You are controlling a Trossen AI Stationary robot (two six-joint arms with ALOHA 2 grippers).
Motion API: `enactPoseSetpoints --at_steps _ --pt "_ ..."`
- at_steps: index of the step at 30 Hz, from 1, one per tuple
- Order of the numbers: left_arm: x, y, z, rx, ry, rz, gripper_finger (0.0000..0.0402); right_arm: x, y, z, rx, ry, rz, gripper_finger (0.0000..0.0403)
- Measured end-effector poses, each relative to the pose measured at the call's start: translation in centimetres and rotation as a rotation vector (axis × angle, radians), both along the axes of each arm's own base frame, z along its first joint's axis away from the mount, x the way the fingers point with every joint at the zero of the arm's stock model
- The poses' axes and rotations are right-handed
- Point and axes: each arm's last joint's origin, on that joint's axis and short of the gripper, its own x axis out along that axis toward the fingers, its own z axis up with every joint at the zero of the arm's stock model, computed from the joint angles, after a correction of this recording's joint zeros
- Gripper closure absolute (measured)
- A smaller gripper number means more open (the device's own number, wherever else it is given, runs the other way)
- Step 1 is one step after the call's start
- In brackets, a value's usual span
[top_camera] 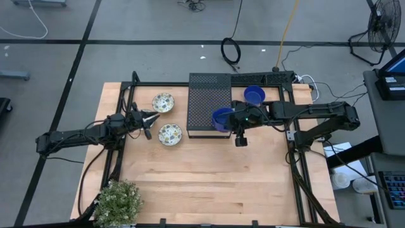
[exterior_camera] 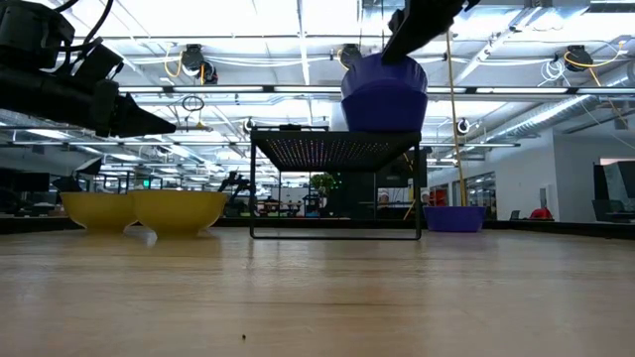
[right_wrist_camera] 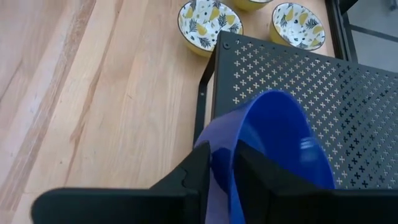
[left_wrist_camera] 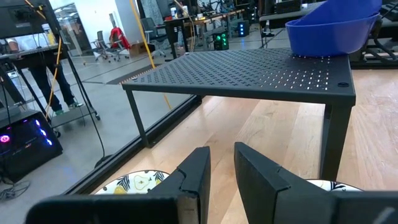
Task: Pick & Place Mini bowls
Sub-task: Stack the bottom blue bowl on the blue bowl on the shelf
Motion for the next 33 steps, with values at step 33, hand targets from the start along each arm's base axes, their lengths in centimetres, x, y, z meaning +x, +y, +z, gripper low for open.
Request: enactPoseSetpoints --at_steps 33 --pt "0.0 0.0 0.0 0.0 0.0 0.0 0.0325 0.5 -0.1 -2.1 -0.071 -0.103 0.04 0.0293"
